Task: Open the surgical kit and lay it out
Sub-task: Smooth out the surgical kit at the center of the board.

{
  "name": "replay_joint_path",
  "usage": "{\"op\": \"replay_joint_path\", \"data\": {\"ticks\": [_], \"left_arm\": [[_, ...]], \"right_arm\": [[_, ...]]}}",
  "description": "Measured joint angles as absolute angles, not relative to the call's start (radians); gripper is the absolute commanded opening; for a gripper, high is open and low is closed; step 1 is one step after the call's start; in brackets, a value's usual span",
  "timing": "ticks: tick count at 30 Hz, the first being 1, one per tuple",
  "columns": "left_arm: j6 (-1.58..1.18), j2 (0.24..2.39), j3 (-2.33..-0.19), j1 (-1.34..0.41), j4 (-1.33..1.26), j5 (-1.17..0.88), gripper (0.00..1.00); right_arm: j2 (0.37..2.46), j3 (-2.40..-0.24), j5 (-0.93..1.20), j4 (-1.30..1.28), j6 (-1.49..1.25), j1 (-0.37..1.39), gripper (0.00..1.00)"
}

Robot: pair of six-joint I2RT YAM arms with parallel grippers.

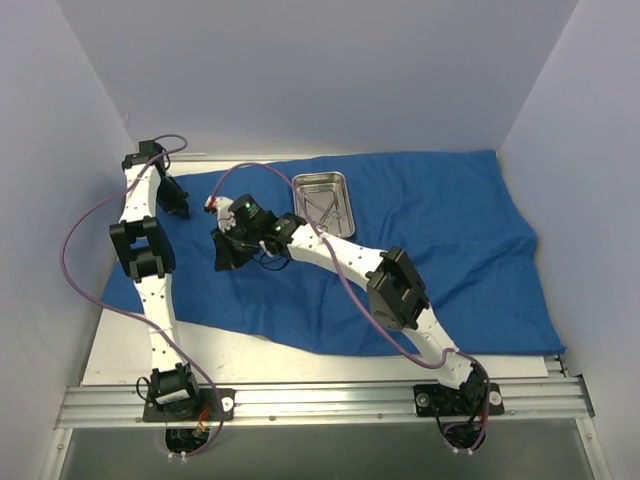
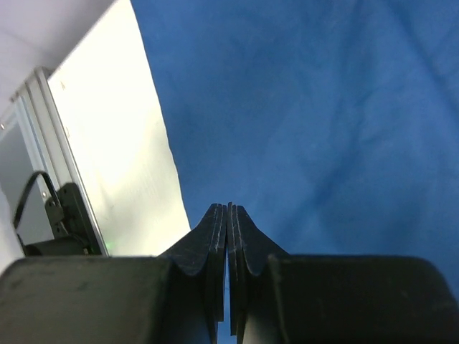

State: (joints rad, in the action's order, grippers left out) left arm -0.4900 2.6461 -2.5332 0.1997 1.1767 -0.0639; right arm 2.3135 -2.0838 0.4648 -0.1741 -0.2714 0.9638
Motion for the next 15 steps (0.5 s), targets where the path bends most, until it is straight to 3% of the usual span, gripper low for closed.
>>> {"op": "replay_joint_path", "data": {"ticks": [15], "left_arm": [[-0.462,2.71,-2.653,0.204,1.261,-0.069,0.02]], "right_arm": [[2.51,-2.066,0.449,-0.165,-0.295,1.065,0.0]]}}
